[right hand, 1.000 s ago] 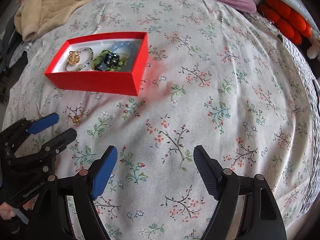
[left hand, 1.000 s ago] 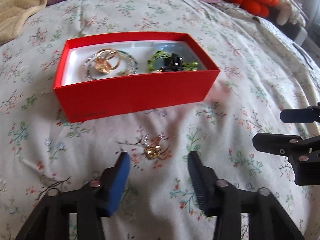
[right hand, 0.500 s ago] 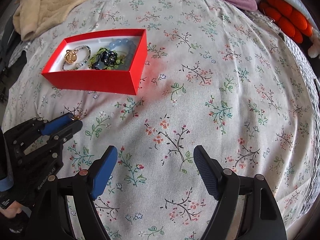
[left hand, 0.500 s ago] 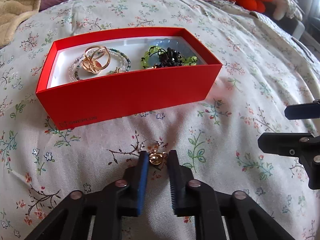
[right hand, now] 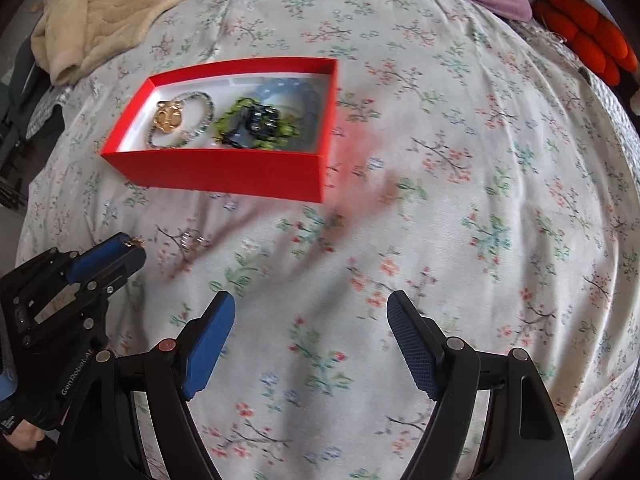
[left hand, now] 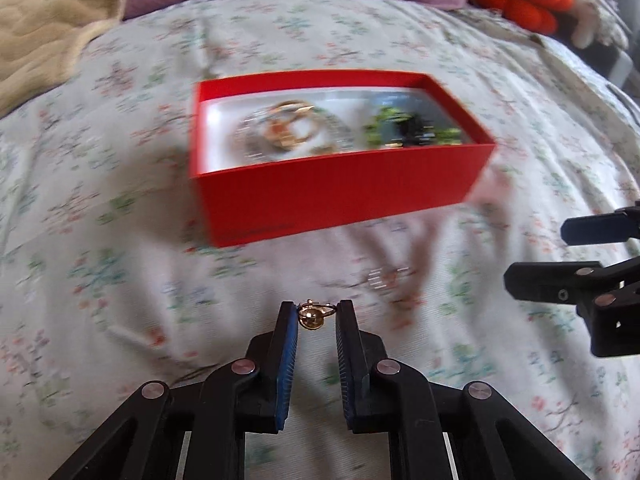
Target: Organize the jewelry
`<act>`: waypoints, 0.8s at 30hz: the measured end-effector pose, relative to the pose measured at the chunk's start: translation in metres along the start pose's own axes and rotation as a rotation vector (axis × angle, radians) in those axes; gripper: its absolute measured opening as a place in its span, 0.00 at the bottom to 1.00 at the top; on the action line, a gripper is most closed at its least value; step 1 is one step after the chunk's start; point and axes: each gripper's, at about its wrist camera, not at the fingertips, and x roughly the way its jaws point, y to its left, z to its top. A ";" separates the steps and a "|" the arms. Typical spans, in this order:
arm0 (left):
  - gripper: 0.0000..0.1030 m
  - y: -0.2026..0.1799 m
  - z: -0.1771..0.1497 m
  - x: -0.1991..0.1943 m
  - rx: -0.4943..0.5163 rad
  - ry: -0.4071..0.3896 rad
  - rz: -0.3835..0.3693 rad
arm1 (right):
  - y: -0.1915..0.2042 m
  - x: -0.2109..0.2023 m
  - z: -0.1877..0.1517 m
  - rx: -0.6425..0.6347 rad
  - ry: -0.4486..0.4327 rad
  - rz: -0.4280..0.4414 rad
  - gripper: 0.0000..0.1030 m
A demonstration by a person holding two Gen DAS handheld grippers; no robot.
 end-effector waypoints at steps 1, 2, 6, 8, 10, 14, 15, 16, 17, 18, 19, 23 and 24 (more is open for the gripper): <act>0.13 0.004 -0.001 -0.001 -0.009 0.004 0.008 | 0.003 0.001 0.001 0.000 -0.002 0.006 0.79; 0.13 0.010 -0.002 -0.002 -0.024 0.010 0.019 | 0.008 0.003 0.004 0.000 -0.004 0.013 0.79; 0.13 0.028 -0.005 -0.003 -0.060 0.034 0.040 | 0.025 0.010 0.011 -0.011 -0.003 0.029 0.79; 0.13 0.034 -0.007 -0.003 -0.069 0.040 0.045 | 0.033 0.014 0.013 -0.022 0.003 0.036 0.78; 0.13 0.039 -0.009 -0.005 -0.078 0.044 0.044 | 0.045 0.020 0.015 -0.038 0.011 0.048 0.78; 0.13 0.047 -0.013 -0.008 -0.086 0.048 0.042 | 0.063 0.029 0.021 -0.062 0.013 0.066 0.66; 0.13 0.049 -0.014 -0.008 -0.087 0.048 0.042 | 0.068 0.033 0.023 -0.066 0.018 0.082 0.61; 0.14 0.051 -0.014 -0.009 -0.088 0.049 0.040 | 0.070 0.035 0.024 -0.066 0.023 0.089 0.58; 0.14 0.051 -0.015 -0.009 -0.089 0.049 0.039 | 0.073 0.039 0.025 -0.065 0.031 0.093 0.55; 0.13 0.053 -0.015 -0.009 -0.090 0.050 0.038 | 0.075 0.043 0.026 -0.064 0.037 0.087 0.52; 0.13 0.053 -0.016 -0.010 -0.090 0.051 0.037 | 0.076 0.045 0.027 -0.066 0.038 0.078 0.51; 0.13 0.056 -0.016 -0.010 -0.092 0.053 0.034 | 0.077 0.049 0.029 -0.057 0.033 0.068 0.44; 0.13 0.056 -0.016 -0.010 -0.094 0.053 0.034 | 0.077 0.049 0.030 -0.055 0.032 0.068 0.42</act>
